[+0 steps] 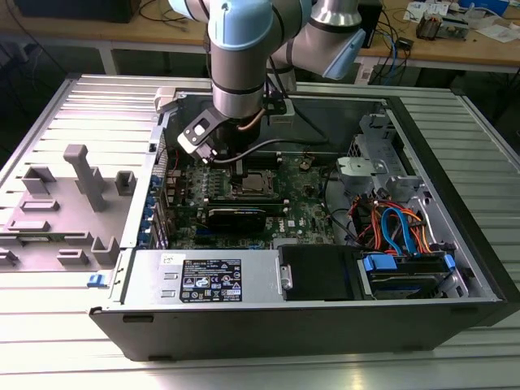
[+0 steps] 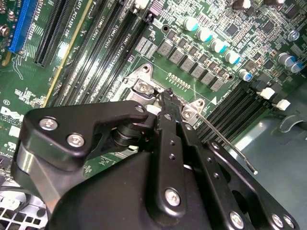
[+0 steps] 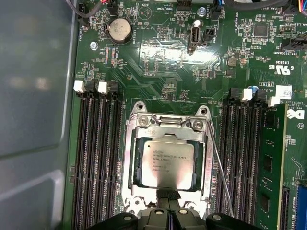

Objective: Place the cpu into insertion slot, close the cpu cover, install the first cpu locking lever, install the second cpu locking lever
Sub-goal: 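Close the cpu cover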

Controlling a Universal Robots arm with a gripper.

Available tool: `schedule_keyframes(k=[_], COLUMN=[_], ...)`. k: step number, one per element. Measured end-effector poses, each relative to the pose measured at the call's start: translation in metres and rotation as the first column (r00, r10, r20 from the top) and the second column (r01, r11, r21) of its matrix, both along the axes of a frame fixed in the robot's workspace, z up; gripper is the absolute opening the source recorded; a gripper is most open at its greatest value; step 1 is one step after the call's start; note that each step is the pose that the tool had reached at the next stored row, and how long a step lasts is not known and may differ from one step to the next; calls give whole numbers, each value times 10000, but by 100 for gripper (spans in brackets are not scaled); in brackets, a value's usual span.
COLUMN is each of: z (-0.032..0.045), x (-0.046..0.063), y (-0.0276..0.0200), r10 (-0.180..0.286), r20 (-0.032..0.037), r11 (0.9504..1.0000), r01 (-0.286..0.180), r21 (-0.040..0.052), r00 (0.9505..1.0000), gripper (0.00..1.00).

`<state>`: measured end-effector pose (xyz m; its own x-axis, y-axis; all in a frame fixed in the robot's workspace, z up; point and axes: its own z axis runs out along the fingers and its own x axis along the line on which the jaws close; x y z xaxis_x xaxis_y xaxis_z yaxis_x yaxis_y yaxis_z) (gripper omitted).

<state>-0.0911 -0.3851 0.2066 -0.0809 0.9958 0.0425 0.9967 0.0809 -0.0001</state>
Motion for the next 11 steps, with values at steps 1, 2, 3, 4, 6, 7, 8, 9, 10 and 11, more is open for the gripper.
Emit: schedule_keyframes(k=[1,2,3,4,6,7,8,9,10,11], z=[2,16,32,44,62,69,71,72,72,73], x=[0,0,0,0,0,1,5,10,18,29], y=[0,-1,-1,-1,-1,-1,-1,-1,-1,-1], r10=[1,4,6,7,6,7,10,10,8,7], r20=[1,0,0,0,0,0,1,0,-1,-2], r11=[10000,10000,10000,10000,10000,10000,10000,10000,10000,10000], r01=[-1,-4,-6,-7,-6,-7,-10,-10,-8,-7], r21=[0,0,-1,0,0,0,1,1,1,0], r00=[10000,10000,10000,10000,10000,10000,10000,10000,10000,10000], gripper=[11,11,11,11,11,11,11,11,11,11])
